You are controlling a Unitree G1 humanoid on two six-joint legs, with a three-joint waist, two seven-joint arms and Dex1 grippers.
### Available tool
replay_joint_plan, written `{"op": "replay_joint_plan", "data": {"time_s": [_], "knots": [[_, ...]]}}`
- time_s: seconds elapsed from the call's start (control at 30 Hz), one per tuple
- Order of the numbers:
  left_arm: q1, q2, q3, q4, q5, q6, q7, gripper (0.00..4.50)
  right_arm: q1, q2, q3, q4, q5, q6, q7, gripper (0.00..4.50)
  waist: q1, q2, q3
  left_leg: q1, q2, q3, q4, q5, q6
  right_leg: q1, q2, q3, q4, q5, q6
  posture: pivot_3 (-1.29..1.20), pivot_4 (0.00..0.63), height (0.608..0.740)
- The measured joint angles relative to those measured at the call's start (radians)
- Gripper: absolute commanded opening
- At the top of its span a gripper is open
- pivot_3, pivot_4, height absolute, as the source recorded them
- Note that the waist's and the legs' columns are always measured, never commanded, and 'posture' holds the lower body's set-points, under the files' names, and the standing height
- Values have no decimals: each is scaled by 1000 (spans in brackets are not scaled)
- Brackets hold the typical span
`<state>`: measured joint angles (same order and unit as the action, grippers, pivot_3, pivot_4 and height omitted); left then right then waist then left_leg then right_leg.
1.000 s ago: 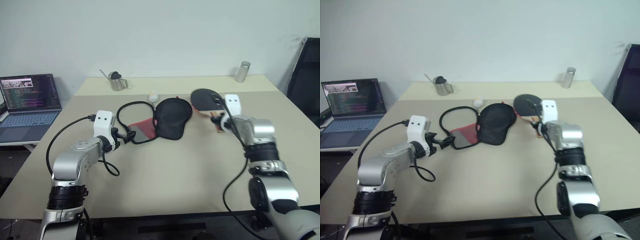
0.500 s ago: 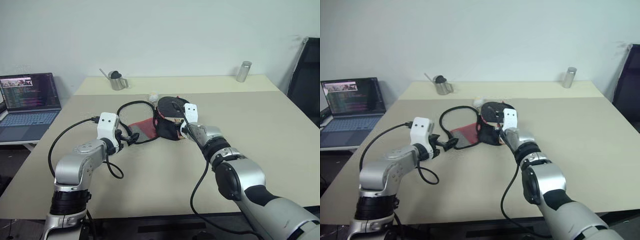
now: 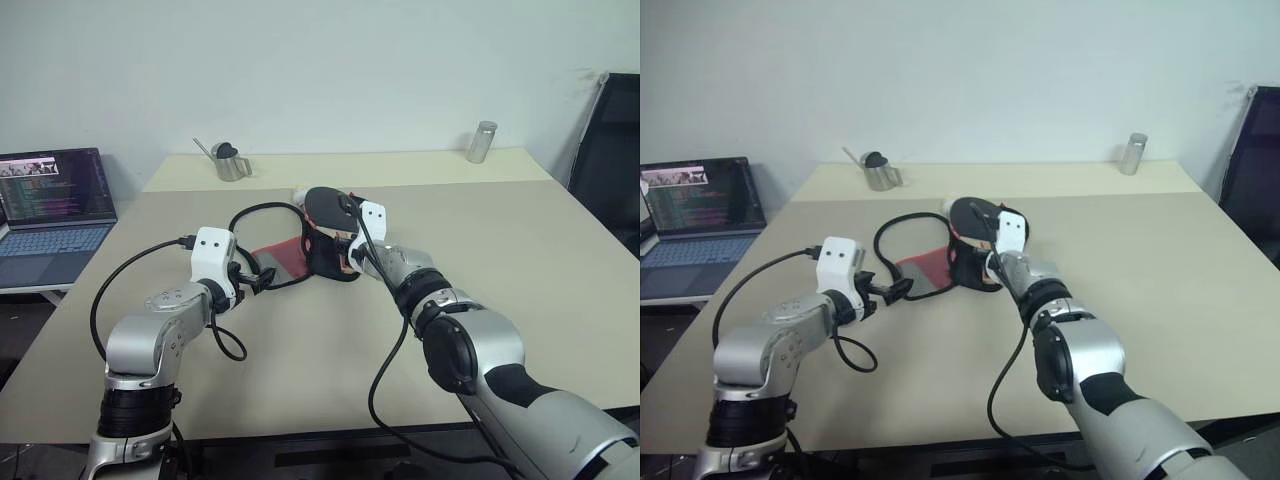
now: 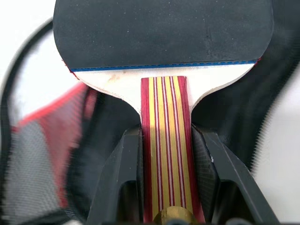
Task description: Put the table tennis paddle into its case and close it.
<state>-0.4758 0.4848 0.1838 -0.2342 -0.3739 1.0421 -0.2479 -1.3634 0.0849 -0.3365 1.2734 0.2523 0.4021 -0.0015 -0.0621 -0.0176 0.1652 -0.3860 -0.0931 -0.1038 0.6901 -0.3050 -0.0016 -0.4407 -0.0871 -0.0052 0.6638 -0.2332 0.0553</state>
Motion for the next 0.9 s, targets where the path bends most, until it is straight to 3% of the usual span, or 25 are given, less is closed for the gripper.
{"op": "replay_joint_plan", "data": {"time_s": [0.23, 0.9], "knots": [[12, -11, 1, -9, 0, 4, 8, 4500, -49, 7, -4, 6, 5, -8, -15, 1069, 0, 0, 0, 0, 0, 0, 0, 0, 0, 0, 0, 0, 0, 0, 0, 0, 150, 740], [19, -22, 2, -35, 0, 39, 22, 4500, 39, 33, 23, 45, -41, -68, -65, 1069, -1, 0, 0, 0, 0, 0, 0, 0, 0, 0, 0, 0, 0, 0, 0, 0, 150, 740]]}}
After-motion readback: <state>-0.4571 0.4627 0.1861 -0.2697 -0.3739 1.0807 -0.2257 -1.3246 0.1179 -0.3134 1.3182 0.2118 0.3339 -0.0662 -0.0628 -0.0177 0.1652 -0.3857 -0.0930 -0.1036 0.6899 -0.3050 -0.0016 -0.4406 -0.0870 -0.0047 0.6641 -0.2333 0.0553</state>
